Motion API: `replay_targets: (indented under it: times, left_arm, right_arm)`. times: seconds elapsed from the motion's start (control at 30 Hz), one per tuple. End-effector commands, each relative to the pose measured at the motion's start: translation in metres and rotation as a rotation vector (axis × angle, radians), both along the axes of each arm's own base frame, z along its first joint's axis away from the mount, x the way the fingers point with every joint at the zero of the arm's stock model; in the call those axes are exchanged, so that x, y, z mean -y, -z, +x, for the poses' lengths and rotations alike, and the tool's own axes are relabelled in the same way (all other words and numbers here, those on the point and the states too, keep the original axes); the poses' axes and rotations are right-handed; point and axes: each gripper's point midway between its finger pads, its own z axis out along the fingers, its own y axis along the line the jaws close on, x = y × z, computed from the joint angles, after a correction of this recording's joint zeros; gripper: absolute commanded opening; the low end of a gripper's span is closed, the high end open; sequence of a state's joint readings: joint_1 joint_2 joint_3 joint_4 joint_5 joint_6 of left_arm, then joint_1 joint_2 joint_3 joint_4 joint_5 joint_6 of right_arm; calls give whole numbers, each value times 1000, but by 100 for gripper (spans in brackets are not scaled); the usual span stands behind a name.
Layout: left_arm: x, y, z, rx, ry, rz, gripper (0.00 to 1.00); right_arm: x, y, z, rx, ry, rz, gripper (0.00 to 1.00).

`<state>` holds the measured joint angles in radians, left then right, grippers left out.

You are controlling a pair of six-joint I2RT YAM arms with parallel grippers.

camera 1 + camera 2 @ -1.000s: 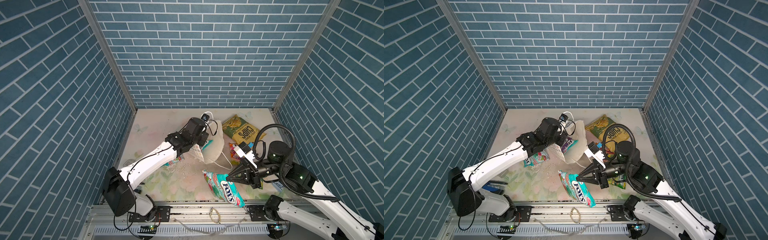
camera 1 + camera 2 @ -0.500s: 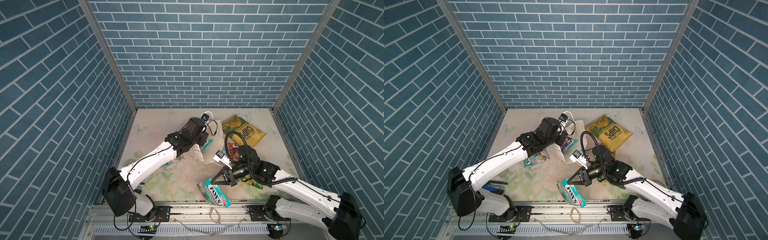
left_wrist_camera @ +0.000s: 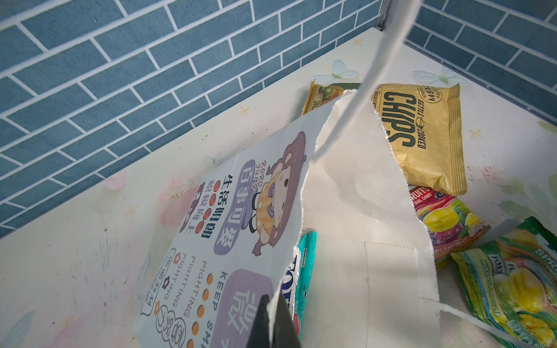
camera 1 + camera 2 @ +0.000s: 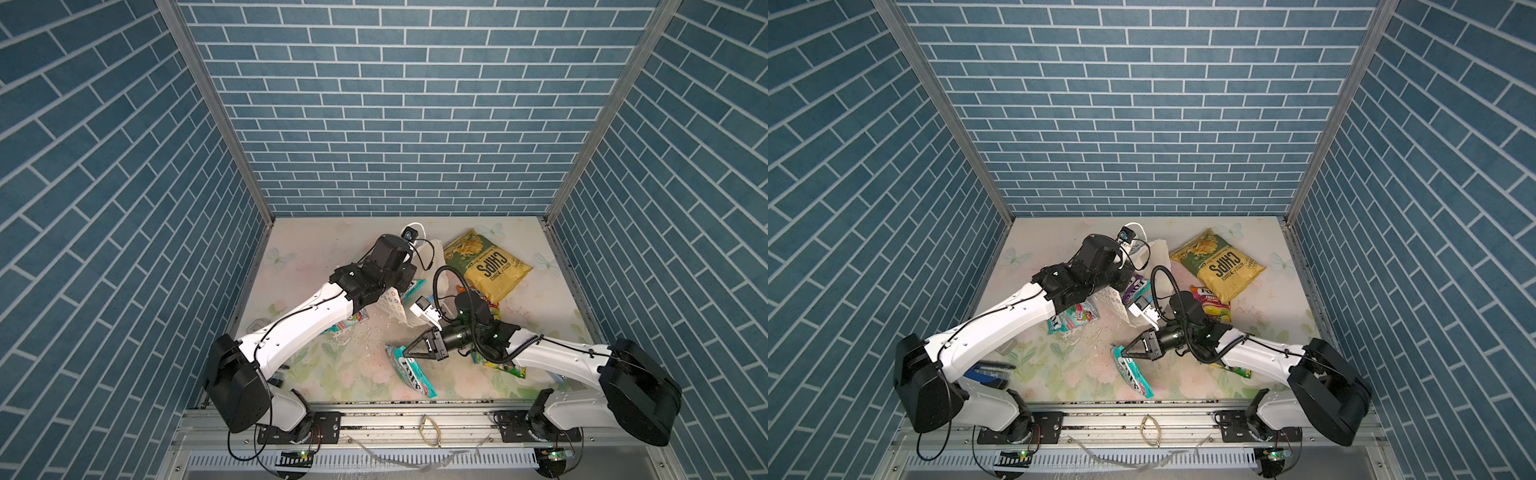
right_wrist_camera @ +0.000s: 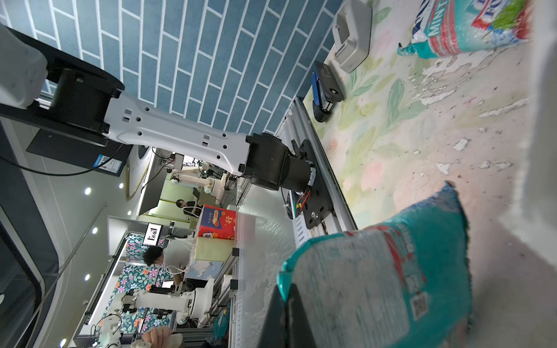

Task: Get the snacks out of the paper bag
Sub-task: 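Lower the teal mint pack to the table and open the right gripper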

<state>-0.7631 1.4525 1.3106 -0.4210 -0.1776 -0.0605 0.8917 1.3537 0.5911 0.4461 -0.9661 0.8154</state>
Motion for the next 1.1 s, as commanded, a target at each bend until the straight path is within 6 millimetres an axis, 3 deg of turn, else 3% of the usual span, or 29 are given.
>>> replay_targets:
  times: [0.0, 0.13, 0.67, 1.07]
  left_arm:
    - [-7, -10, 1, 22, -13, -16, 0]
    - [-9, -10, 2, 23, -15, -13, 0]
    - [-8, -6, 4, 14, -17, -11, 0]
    - [-9, -4, 4, 10, -23, -7, 0]
  right_arm:
    - [-6, -3, 13, 44, 49, 17, 0]
    - [9, 25, 25, 104, 150, -144, 0]
    - [97, 63, 53, 370, 424, -583, 0]
    - [146, 93, 83, 271, 825, -780, 0]
